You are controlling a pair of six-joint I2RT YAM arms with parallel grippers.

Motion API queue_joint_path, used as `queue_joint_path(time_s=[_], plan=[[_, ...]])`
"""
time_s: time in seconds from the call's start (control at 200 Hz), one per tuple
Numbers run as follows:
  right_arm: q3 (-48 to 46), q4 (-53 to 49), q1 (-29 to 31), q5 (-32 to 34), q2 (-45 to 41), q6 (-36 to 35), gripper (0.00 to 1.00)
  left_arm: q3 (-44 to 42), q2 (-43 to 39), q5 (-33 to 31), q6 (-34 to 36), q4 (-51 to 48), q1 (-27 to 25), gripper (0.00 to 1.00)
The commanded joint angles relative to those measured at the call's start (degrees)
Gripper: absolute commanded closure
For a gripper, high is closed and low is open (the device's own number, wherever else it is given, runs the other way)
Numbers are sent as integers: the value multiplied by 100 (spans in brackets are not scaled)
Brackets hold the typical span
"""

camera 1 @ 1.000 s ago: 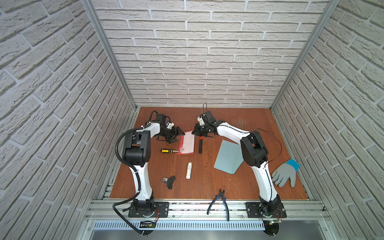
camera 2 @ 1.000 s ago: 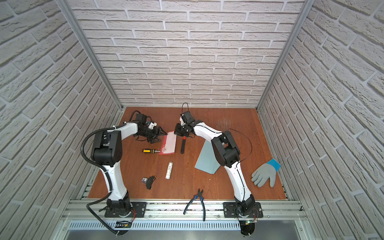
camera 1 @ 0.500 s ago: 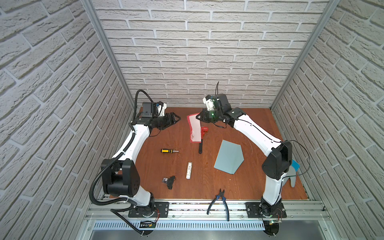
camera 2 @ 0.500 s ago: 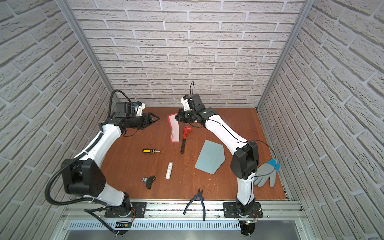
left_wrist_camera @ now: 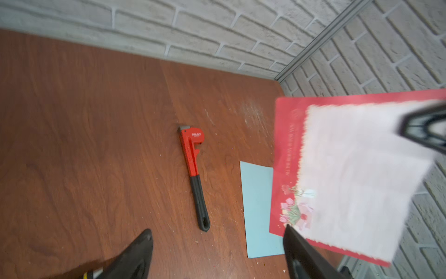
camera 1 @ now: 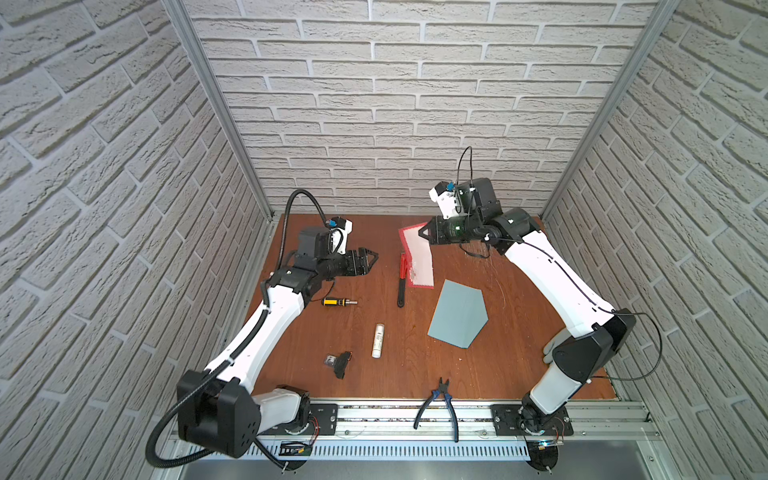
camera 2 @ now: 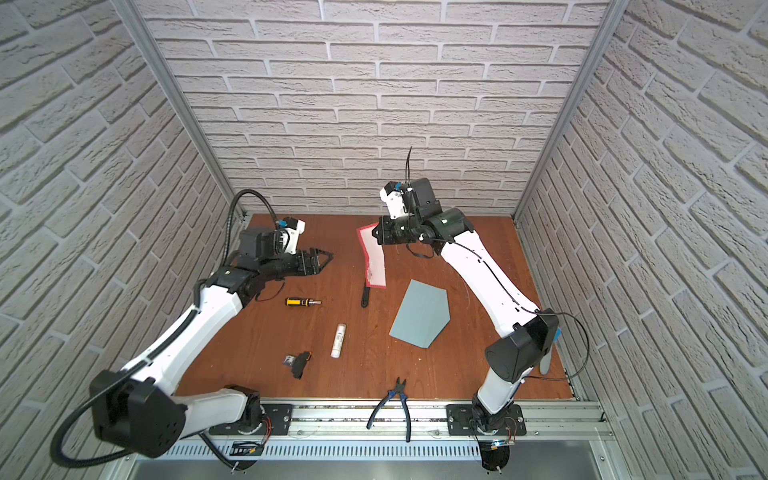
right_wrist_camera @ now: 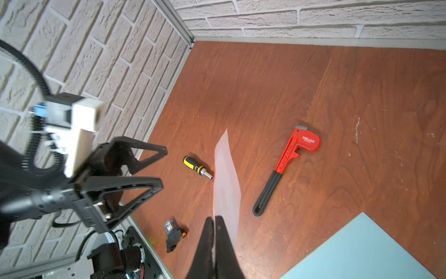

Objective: Place the letter into the envelope and seal it

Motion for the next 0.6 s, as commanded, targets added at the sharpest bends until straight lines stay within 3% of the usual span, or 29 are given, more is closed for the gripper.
queue_joint_path(time_s=[0.0, 0.33, 0.595], plan=[[-389, -174, 9, -268, -318, -507, 94, -220, -388, -23, 560, 704, -122, 14], [-1460, -60, 236, -354, -1199, -1193, 94, -1255, -1718, -197, 1563, 848, -917, 9], [-2317, 11, 780, -110, -1805, -1589, 94, -1872, -2452, 150, 1997, 1014, -1339, 11]])
